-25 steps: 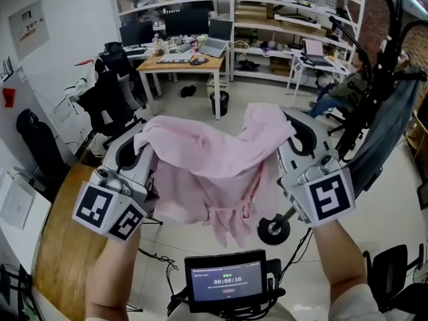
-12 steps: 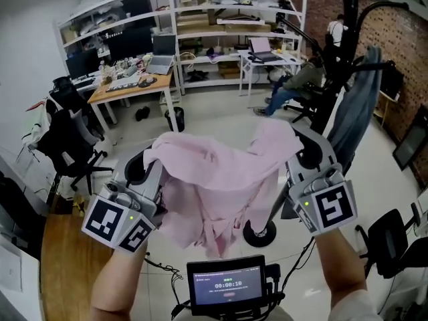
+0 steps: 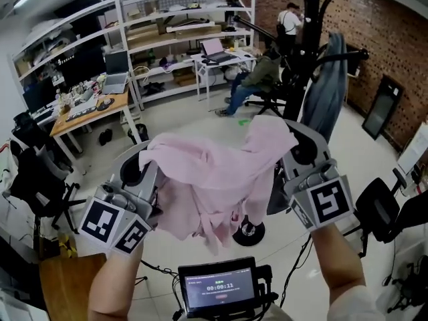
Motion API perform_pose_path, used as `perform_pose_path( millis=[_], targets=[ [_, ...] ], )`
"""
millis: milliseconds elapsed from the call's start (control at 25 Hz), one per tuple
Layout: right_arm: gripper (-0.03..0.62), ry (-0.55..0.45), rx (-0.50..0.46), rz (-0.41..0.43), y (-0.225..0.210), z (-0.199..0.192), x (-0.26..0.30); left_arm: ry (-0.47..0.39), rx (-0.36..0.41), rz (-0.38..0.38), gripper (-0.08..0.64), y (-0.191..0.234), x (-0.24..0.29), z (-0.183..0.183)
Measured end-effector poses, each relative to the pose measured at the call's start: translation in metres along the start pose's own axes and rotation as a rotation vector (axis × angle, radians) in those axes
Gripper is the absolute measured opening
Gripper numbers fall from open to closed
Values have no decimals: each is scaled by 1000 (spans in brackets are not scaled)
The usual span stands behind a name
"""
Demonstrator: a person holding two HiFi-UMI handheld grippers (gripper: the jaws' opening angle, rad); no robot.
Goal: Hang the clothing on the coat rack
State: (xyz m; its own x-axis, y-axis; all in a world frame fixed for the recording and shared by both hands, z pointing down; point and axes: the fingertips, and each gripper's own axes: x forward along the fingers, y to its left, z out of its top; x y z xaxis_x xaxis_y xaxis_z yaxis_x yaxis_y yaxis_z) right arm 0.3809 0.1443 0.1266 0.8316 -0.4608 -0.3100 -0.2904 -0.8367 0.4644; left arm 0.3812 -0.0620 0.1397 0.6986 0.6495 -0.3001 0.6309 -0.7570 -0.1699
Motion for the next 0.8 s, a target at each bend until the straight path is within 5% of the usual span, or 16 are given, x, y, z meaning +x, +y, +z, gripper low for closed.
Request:
perform_pose_path(
  millis=[360, 800],
  targets=[
    [12, 54, -75, -126, -28, 4, -29, -54, -31, -168, 20, -28, 47, 1],
    [12, 8, -234, -184, -122, 49, -66, -156, -17, -206, 20, -69, 108, 54]
  ],
)
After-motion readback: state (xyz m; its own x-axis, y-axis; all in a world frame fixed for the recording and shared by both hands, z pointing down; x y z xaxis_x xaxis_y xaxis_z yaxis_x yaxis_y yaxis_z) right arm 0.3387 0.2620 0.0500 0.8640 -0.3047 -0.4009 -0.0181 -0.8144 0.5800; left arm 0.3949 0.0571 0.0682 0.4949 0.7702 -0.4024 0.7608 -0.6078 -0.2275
